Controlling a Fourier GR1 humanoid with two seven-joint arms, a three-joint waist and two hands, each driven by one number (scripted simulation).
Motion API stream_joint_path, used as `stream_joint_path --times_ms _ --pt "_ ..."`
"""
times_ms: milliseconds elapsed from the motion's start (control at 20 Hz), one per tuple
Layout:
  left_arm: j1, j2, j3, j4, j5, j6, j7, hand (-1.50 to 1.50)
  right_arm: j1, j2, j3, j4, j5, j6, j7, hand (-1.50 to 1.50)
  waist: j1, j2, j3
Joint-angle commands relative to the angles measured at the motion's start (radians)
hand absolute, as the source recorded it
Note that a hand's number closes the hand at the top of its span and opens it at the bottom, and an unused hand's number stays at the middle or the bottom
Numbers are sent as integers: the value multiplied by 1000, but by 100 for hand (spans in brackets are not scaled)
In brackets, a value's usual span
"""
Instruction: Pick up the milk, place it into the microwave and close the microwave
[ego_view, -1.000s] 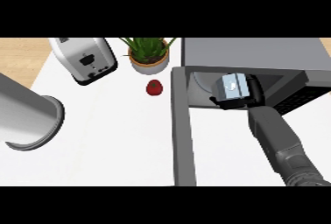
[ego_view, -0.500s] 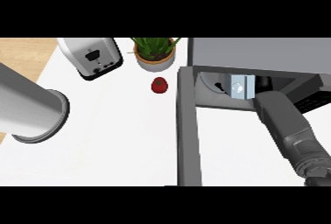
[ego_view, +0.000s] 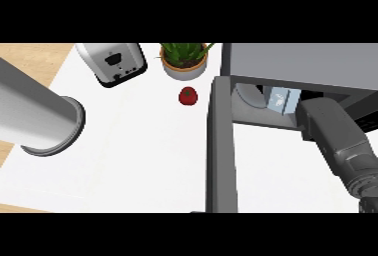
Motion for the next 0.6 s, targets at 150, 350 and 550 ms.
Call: stream_joint_path --times_ms 150,350,550 --pt "-29 18 -3 7 -10 9 8 -150 -42 -46 -16 20 -7 -52 58 150 25 19 1" --pt "-46 27 -16 35 -17 -2 12 -150 -40 -65 -14 20 -6 -66 37 150 37 31 1" --pt "-71 37 -14 40 -21 8 12 -150 -48 -64 -22 28 -17 -85 40 150 47 36 2"
